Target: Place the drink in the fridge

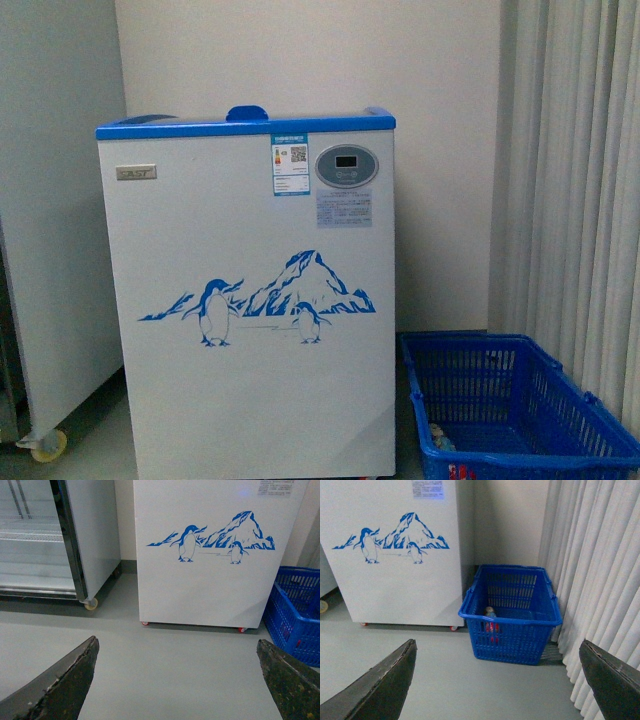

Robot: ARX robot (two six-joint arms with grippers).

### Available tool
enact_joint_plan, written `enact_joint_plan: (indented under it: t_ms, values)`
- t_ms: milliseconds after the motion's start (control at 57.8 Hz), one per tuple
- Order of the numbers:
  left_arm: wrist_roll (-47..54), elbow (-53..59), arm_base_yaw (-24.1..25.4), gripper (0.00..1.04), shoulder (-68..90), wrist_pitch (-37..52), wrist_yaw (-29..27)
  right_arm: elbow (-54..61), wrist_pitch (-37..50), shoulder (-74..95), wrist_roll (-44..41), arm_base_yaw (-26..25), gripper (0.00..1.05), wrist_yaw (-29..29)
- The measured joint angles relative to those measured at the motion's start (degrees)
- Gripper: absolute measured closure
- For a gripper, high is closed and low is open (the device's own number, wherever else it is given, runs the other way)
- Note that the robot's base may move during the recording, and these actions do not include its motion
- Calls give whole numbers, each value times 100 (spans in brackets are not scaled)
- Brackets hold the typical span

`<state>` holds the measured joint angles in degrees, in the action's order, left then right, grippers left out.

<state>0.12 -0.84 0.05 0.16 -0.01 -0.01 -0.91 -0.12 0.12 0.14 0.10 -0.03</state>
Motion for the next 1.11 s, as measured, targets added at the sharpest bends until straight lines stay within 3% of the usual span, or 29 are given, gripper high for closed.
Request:
enact_joint_plan:
  t_ms: [1106]
  values:
    - [0, 0, 0, 8, 0, 0, 0, 0, 0, 0, 0, 0, 7, 0]
